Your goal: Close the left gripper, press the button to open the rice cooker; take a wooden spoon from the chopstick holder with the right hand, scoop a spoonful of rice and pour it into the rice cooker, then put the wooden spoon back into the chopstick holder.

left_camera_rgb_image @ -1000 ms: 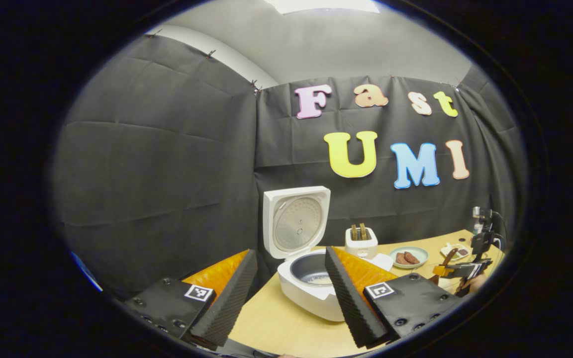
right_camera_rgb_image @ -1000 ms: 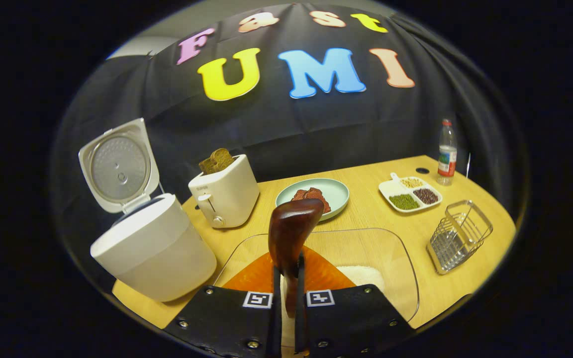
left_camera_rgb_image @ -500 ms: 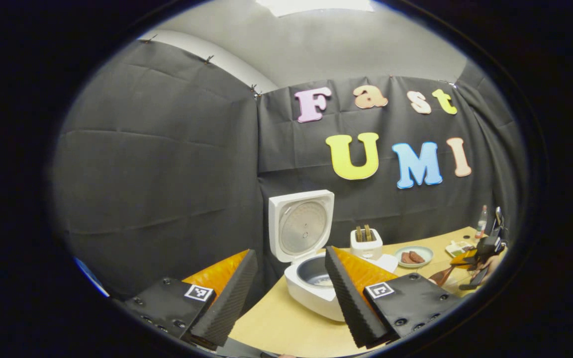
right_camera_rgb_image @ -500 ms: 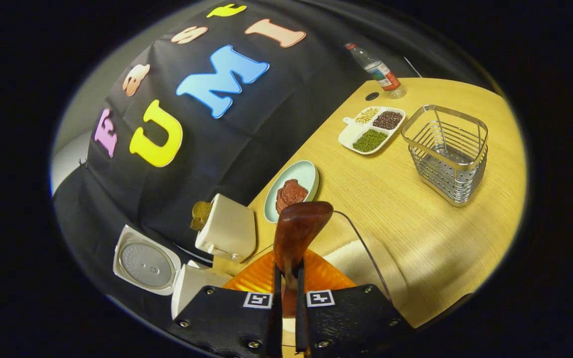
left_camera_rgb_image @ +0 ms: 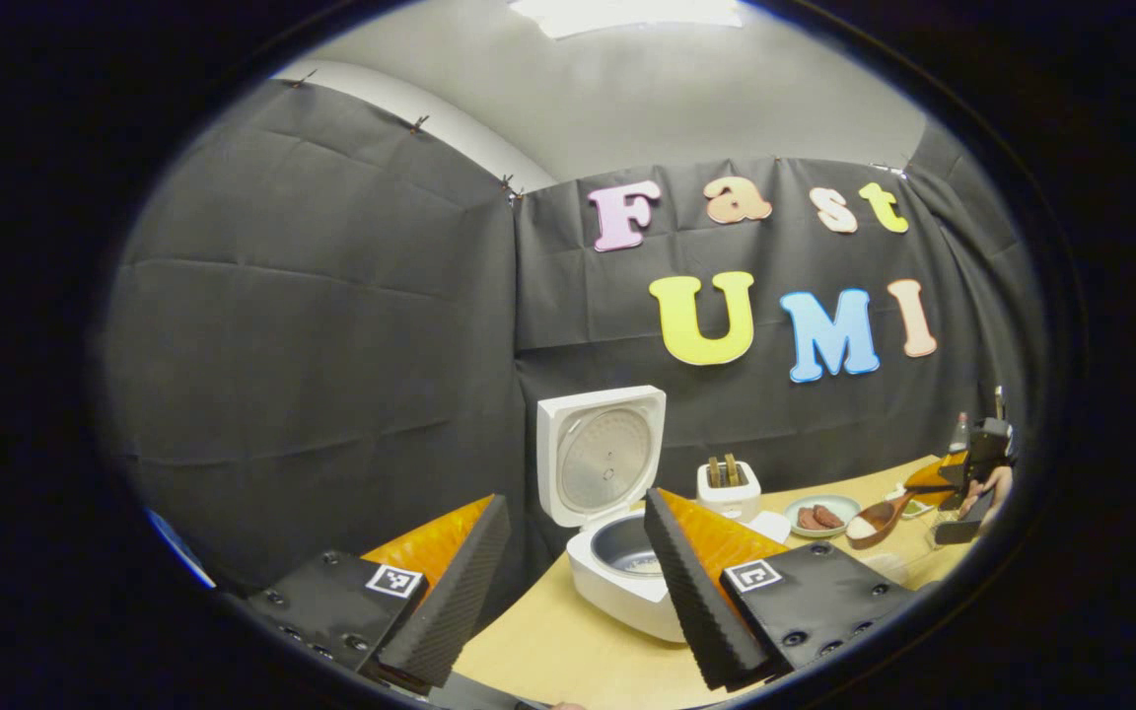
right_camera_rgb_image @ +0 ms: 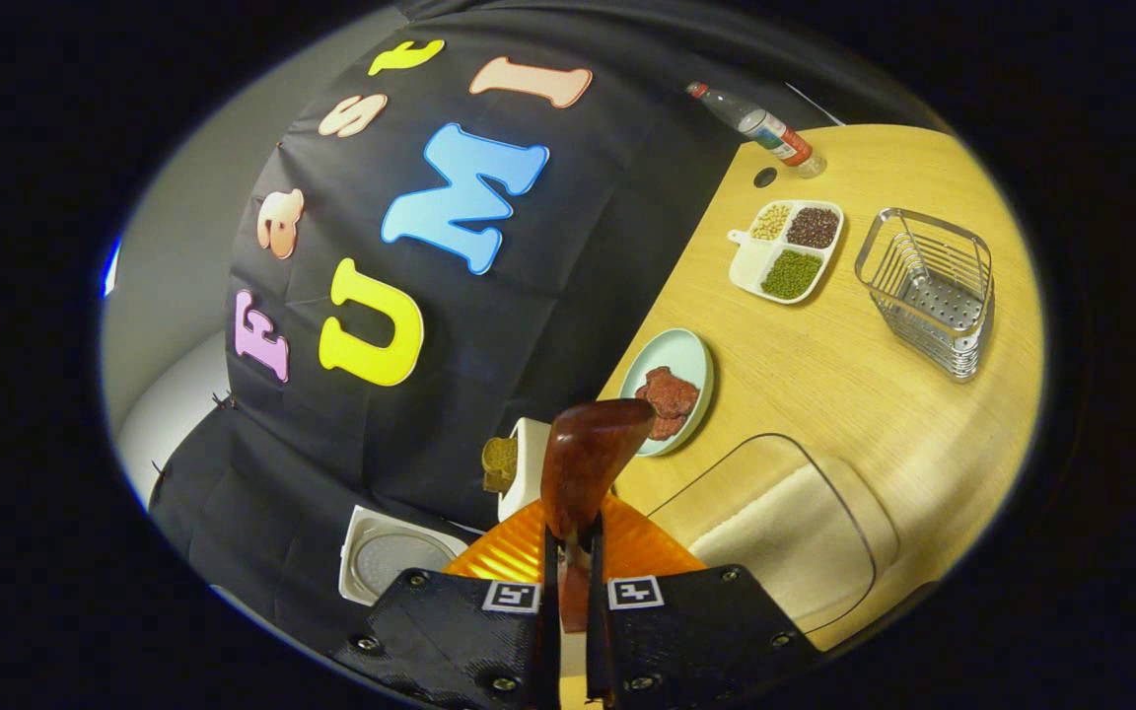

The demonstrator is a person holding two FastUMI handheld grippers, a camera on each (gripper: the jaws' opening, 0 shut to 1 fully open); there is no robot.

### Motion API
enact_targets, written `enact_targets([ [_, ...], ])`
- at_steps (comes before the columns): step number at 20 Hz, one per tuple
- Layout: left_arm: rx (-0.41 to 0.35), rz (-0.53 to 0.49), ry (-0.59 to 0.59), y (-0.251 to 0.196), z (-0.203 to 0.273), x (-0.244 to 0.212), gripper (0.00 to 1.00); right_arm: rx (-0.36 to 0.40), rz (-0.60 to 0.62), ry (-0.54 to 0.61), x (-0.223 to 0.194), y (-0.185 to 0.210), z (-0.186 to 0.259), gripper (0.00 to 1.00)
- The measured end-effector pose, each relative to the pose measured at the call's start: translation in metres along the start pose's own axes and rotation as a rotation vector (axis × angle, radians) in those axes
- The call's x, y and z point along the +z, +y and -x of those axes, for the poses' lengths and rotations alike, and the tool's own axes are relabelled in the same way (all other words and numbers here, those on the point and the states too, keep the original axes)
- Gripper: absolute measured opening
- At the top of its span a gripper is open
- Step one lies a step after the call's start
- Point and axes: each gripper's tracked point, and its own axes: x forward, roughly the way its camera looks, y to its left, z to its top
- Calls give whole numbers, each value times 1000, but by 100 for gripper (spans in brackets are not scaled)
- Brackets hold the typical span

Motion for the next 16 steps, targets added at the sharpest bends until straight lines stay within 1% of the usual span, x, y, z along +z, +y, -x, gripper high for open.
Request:
enact_targets([
  [2, 7, 0, 1, 5, 1, 0, 95, 46, -22, 12, -5, 22, -4, 10],
  [3, 13, -1, 3, 9, 3, -3, 92, 69, -40, 23, -8, 32, -7, 10],
  [7, 37, 12, 13, 24, 6, -9, 92, 144, -58, 58, -25, 71, -22, 11],
  [10, 63, 21, 18, 36, 11, -11, 92, 174, -51, 89, -41, 93, -36, 10],
  [11, 72, 23, 18, 41, 13, -12, 95, 182, -48, 98, -46, 98, -43, 10],
  [12, 81, 25, 22, 46, 14, -14, 92, 188, -43, 108, -54, 105, -48, 11],
  [16, 126, 37, 38, 67, 21, -23, 92, 209, -5, 151, -82, 126, -73, 10],
])
